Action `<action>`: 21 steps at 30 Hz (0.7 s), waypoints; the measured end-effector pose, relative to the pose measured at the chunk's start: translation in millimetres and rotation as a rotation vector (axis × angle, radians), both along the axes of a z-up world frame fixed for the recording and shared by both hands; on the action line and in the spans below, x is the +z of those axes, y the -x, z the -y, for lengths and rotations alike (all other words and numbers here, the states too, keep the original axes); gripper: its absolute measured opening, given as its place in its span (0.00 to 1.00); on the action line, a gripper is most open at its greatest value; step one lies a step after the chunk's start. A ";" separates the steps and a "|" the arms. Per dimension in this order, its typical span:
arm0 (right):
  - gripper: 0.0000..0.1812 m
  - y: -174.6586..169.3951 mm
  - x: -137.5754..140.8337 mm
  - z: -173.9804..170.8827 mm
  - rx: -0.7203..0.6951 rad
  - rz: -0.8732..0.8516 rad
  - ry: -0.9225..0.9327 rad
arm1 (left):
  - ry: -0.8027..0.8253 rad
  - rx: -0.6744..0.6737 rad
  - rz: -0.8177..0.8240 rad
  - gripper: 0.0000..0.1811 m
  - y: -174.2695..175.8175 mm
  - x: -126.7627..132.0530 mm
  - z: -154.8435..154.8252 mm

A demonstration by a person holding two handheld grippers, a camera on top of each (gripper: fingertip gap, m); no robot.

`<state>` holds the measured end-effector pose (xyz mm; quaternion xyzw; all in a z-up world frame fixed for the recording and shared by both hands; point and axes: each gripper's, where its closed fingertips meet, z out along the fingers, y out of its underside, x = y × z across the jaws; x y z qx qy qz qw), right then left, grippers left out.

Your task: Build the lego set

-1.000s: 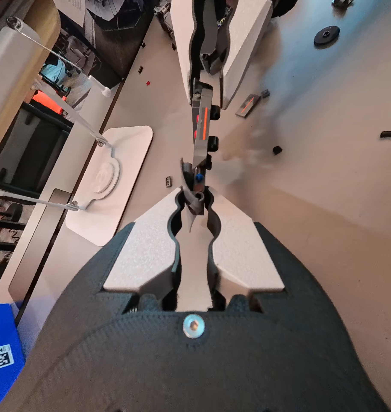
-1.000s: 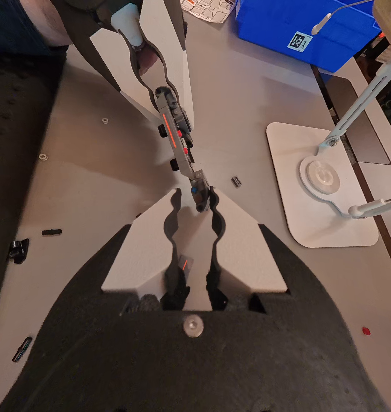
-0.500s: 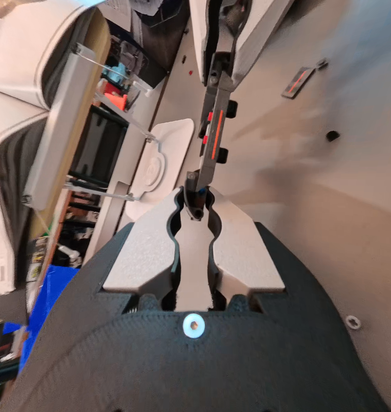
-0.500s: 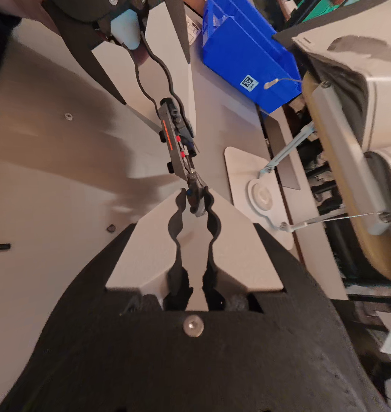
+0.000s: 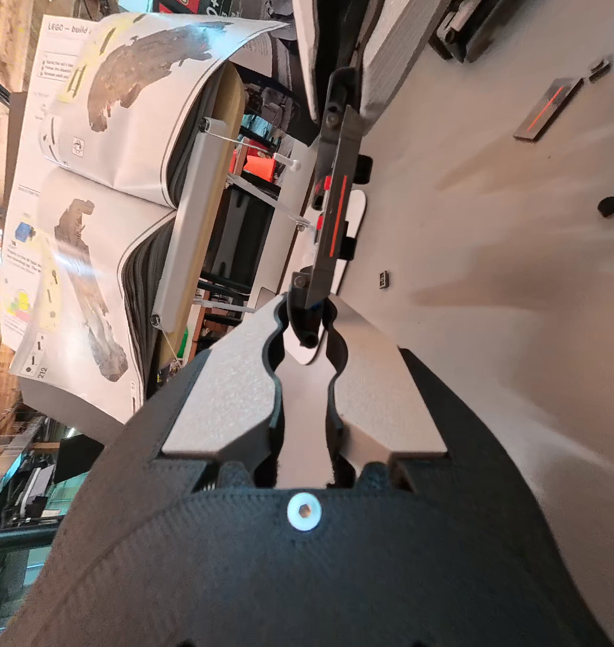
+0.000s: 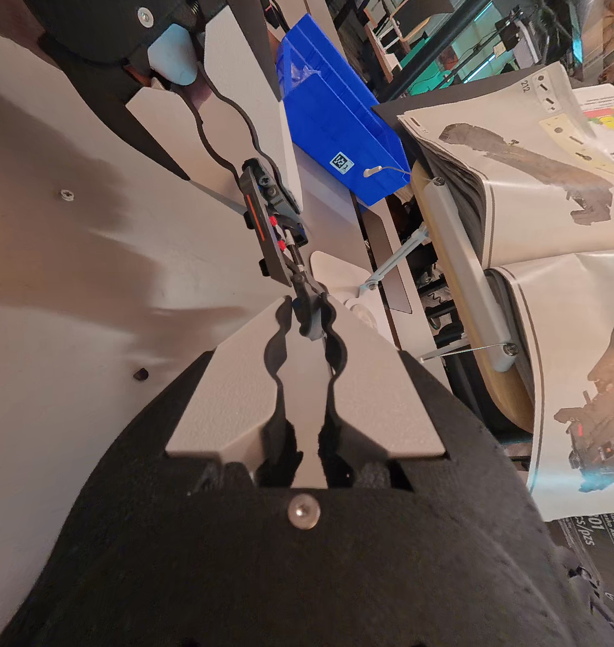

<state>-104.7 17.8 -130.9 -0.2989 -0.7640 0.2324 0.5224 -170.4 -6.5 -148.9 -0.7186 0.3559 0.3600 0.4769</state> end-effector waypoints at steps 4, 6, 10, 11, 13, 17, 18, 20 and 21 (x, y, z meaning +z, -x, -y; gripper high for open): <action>0.08 0.2 -0.6 -1.0 -0.002 -0.002 -0.001 | -0.003 0.003 -0.010 0.09 0.0 0.4 -0.3; 0.08 0.4 -1.4 -1.0 -0.002 0.002 -0.005 | -0.001 0.004 -0.009 0.09 0.2 0.1 -0.4; 0.11 1.9 -7.8 -3.7 -0.004 0.035 0.029 | 0.033 -0.008 0.022 0.09 -0.7 -6.8 -0.9; 0.15 2.3 -9.0 -4.5 -0.006 0.043 0.041 | 0.044 -0.012 0.032 0.09 -1.3 -9.2 -1.2; 0.17 1.6 -9.3 -3.6 0.003 0.047 0.039 | 0.064 -0.005 0.039 0.09 0.2 -13.4 -1.6; 0.17 0.4 -6.0 1.7 0.014 0.036 0.007 | 0.081 -0.001 0.028 0.09 0.4 -17.0 -2.1; 0.16 0.1 -5.9 3.9 0.020 0.033 -0.009 | 0.084 -0.001 0.024 0.09 -0.3 -17.7 -2.4; 0.14 0.2 -7.7 8.1 0.027 0.035 -0.047 | 0.093 -0.003 0.016 0.09 -1.9 -19.1 -3.0; 0.13 0.5 -9.0 10.5 0.031 0.037 -0.064 | 0.097 -0.003 0.010 0.09 -2.6 -20.0 -3.2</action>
